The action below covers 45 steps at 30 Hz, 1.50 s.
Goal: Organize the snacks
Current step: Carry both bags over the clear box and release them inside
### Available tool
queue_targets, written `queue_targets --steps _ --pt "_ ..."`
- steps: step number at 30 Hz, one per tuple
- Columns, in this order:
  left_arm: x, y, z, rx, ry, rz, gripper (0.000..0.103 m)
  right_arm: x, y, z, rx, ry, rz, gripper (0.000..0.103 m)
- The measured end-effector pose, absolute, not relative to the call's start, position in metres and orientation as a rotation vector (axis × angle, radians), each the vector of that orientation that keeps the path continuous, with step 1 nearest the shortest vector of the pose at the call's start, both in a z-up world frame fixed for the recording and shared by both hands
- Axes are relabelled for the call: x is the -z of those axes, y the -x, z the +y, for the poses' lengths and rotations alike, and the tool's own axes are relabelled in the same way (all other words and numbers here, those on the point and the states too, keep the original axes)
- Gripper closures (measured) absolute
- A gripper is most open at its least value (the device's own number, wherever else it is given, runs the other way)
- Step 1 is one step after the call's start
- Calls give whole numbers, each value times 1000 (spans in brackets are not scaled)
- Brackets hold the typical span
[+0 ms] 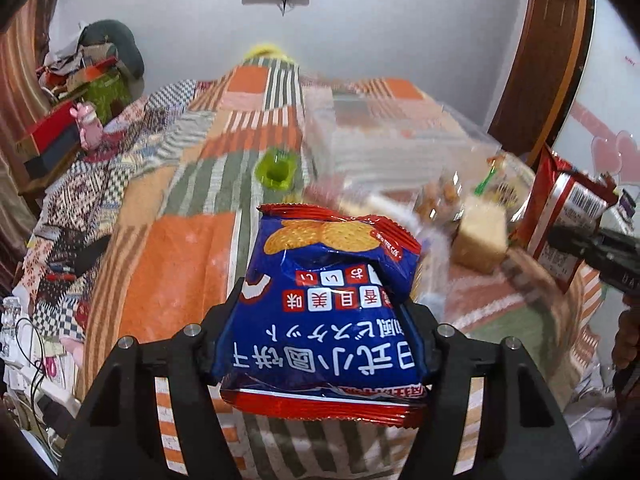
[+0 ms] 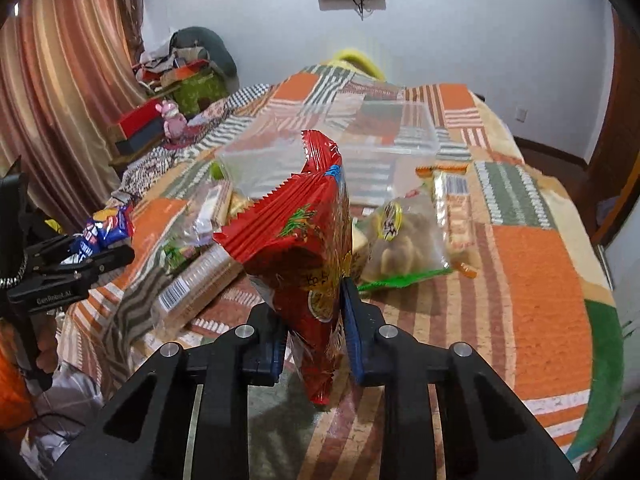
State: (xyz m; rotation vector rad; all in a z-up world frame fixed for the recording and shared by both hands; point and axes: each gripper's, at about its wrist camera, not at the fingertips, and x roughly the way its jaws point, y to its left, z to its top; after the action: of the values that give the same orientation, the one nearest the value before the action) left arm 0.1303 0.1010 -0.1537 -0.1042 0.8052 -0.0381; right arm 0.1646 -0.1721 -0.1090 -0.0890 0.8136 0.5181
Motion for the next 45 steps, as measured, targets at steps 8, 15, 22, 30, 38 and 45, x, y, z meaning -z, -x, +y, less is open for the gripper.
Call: queue_targets --steps 8,15,22,30,38,45 --pt "117 -151 89 67 126 721 37 89 -175 -178 -497 92 739 81" --pt "97 -180 77 83 116 678 37 74 -195 -181 -485 97 675 80" --pt "84 -215 69 85 110 645 37 65 -220 -178 -473 82 624 81" --pt "86 -260 64 81 109 644 37 64 -251 -171 -457 76 603 80" --pt "99 -308 56 81 96 681 37 77 -285 -162 -426 99 637 80" --pt "117 -343 49 93 86 743 37 89 -309 -152 -398 133 685 80"
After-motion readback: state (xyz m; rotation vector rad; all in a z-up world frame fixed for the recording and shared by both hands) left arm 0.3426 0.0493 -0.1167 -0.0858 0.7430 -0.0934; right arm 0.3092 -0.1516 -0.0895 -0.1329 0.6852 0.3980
